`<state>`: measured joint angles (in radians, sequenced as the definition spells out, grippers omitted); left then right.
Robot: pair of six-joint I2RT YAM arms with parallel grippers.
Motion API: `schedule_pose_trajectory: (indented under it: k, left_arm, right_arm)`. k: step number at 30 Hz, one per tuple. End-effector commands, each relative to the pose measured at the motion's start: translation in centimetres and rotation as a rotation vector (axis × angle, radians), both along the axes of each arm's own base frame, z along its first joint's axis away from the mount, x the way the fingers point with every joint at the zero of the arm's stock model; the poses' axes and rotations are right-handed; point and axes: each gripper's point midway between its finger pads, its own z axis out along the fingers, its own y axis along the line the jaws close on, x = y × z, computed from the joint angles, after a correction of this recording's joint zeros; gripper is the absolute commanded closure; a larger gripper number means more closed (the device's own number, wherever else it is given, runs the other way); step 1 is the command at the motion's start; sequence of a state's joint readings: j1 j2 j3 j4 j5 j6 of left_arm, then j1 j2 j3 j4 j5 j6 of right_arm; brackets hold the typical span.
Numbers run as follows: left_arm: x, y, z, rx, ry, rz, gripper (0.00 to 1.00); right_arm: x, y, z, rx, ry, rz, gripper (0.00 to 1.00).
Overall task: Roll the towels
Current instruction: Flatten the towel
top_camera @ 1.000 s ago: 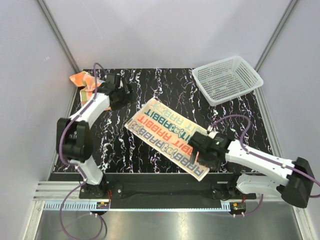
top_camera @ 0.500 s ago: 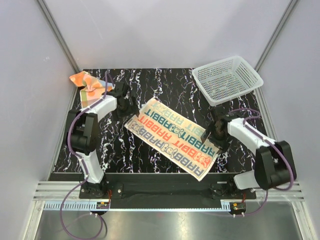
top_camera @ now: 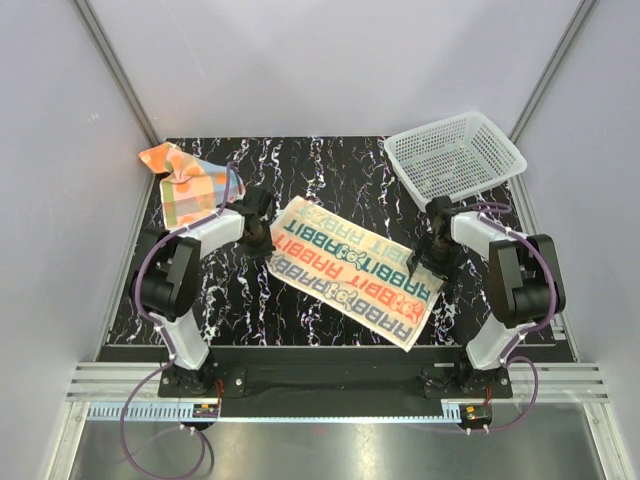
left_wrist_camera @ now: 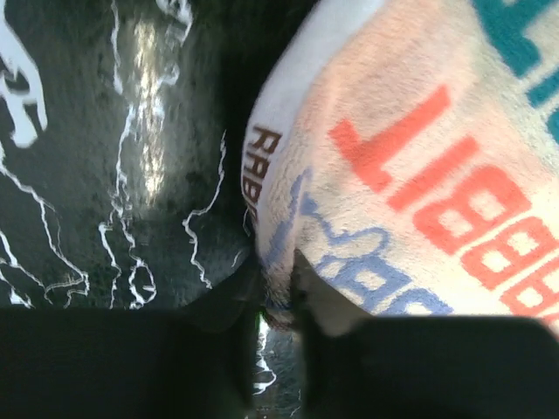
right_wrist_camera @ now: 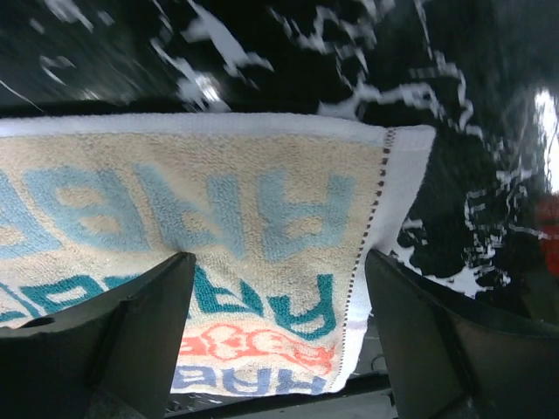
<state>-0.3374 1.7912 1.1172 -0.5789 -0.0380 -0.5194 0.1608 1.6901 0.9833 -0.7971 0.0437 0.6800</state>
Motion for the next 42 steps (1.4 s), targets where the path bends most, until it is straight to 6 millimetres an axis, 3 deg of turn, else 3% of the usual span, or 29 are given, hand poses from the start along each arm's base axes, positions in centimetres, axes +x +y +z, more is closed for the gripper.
schedule_pose_trajectory:
  k: [1, 5, 6, 8, 9, 11, 15, 19, 20, 24, 26, 27, 29, 32, 34, 35, 37, 39, 41, 42]
  left_arm:
    - [-2.8, 1.2, -1.0, 0.025, 0.056, 0.039, 0.98]
    - [-4.9, 1.8, 0.5, 0.004, 0.04, 0.097, 1.0]
    - [-6.4, 1.6, 0.3, -0.026, 0.069, 0.116, 1.0]
    - [-7.0, 1.3, 1.8, -0.076, 0.022, 0.134, 1.0]
    - [-8.3, 1.0, 1.7, -0.116, 0.046, 0.15, 1.0]
    - [-8.9, 1.3, 3.1, -0.132, -0.003, 0.168, 1.0]
    - [-10.8, 2.7, 4.1, -0.111, -0.026, 0.215, 0.96]
    - [-12.6, 2.3, 4.0, -0.179, -0.038, 0.242, 0.78]
    - [-13.3, 2.5, 3.2, -0.179, -0.022, 0.245, 0.57]
    - [-14.8, 1.8, 2.4, -0.22, 0.004, 0.229, 0.43]
    - [-15.1, 1.4, 2.4, -0.249, 0.004, 0.232, 0.39]
    - [-15.2, 1.0, 2.3, -0.271, 0.005, 0.23, 0.3]
    - [-14.8, 0.9, 2.6, -0.279, -0.008, 0.23, 0.2]
    - [-13.4, 1.6, 4.1, -0.239, -0.069, 0.239, 0.09]
    - [-11.8, 2.6, 5.6, -0.195, -0.158, 0.271, 0.02]
    - [-10.9, 3.0, 6.2, -0.185, -0.204, 0.285, 0.01]
    - [-9.1, 3.5, 7.6, -0.177, -0.295, 0.314, 0.01]
    - [-7.0, 3.2, 8.5, -0.197, -0.343, 0.31, 0.02]
    - [-4.6, 2.6, 10.2, -0.211, -0.394, 0.292, 0.05]
    - [-3.9, 2.2, 9.5, -0.202, -0.372, 0.279, 0.06]
  right_arm:
    - [4.1, -1.2, -0.3, -0.046, -0.082, 0.032, 0.15]
    - [7.1, -0.9, -1.2, -0.038, -0.099, 0.055, 0.18]
    - [7.5, -0.8, -1.4, -0.036, -0.099, 0.063, 0.18]
    - [9.0, -0.8, -1.5, -0.043, -0.112, 0.085, 0.2]
    - [9.5, -0.6, -1.5, -0.035, -0.121, 0.094, 0.2]
    - [11.0, -0.4, -1.2, -0.028, -0.155, 0.117, 0.2]
    - [12.1, 1.7, 0.0, 0.088, -0.234, 0.19, 0.18]
    - [12.4, 1.7, 1.7, 0.087, -0.294, 0.267, 0.14]
    - [12.0, 1.5, 2.5, 0.075, -0.297, 0.274, 0.14]
    - [10.6, 0.1, 5.6, 0.004, -0.335, 0.259, 0.11]
    - [9.4, 0.1, 8.2, 0.005, -0.386, 0.228, 0.02]
    - [8.8, 0.4, 8.9, 0.003, -0.403, 0.228, 0.0]
    - [6.9, 1.0, 11.0, 0.003, -0.441, 0.214, 0.0]
    - [3.5, 1.4, 12.2, -0.066, -0.435, 0.187, 0.0]
    - [2.5, 1.7, 12.6, -0.054, -0.468, 0.119, 0.0]
    - [0.8, 1.6, 11.4, -0.011, -0.469, 0.068, 0.0]
    - [-0.6, 3.0, 9.2, 0.126, -0.466, -0.007, 0.0]
    - [-1.4, 5.8, 9.5, 0.298, -0.498, 0.048, 0.0]
    - [-1.9, 6.5, 8.8, 0.349, -0.49, 0.056, 0.0]
    - [-1.9, 6.8, 8.7, 0.361, -0.492, 0.08, 0.0]
